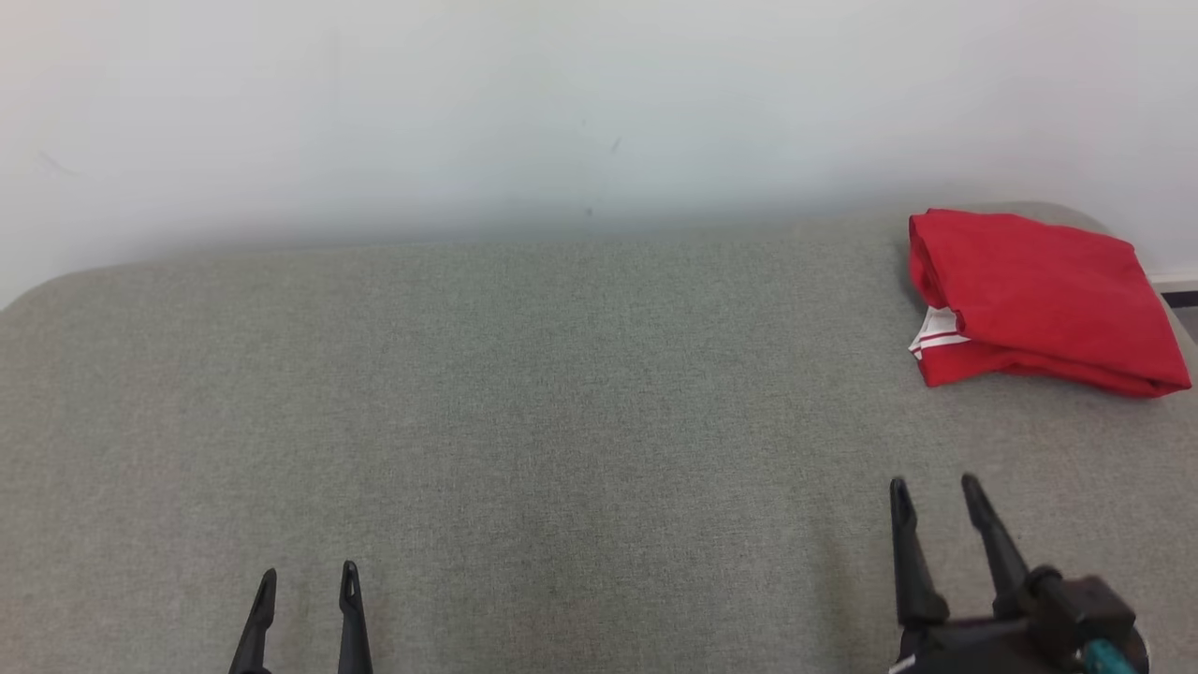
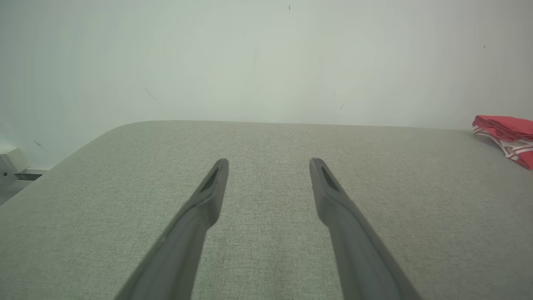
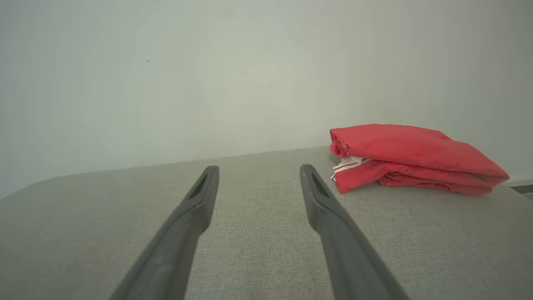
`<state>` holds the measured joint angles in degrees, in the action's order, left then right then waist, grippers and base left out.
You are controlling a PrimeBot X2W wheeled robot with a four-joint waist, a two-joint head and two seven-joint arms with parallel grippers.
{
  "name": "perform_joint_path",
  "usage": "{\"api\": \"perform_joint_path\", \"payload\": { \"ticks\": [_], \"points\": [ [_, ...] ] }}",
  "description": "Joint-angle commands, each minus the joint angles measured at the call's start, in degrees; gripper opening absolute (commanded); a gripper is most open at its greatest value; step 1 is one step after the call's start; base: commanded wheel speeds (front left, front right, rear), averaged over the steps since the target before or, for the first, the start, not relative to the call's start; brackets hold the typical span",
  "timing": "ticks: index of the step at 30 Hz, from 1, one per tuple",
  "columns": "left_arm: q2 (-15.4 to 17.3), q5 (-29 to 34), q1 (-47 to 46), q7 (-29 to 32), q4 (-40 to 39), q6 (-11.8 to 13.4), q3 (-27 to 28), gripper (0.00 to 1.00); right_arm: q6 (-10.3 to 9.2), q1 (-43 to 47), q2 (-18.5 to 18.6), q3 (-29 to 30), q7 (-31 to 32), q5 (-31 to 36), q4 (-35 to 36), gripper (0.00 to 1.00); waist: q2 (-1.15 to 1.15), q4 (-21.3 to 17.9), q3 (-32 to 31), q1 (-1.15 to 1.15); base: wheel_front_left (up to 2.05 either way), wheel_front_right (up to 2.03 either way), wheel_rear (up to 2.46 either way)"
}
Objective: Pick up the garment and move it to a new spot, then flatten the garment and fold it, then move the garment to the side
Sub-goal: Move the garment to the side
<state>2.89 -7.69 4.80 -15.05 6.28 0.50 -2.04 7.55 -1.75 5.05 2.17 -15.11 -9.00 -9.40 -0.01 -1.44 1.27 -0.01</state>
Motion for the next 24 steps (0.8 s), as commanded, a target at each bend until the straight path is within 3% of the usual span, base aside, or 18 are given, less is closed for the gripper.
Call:
{"api": "perform_joint_path", "payload": {
  "ticks": [1, 10, 24],
  "points": [
    [0.0, -0.7, 0.7, -0.2, 0.4, -0.4, 0.2, 1.00, -0.17, 2.2, -0.9, -0.4, 0.0, 0.4, 0.6, 1.00, 0.01, 0.0, -0.5, 0.01, 0.00, 0.00, 0.00],
    [0.0, -1.2, 1.2, -0.2, 1.8, -0.5, 1.5, 1.00, -0.17, 7.3, -2.2, -2.7, 0.0, 0.8, 1.3, 1.00, 0.01, 0.7, -1.7, 0.01, 0.00, 0.00, 0.00],
    [0.0, -2.0, 2.0, -0.2, 3.1, -0.9, 1.9, 1.00, -0.17, 8.2, -2.3, -3.2, 0.0, -0.2, 1.1, 1.00, 0.01, 1.7, -2.3, 0.01, 0.00, 0.00, 0.00]
  ]
}}
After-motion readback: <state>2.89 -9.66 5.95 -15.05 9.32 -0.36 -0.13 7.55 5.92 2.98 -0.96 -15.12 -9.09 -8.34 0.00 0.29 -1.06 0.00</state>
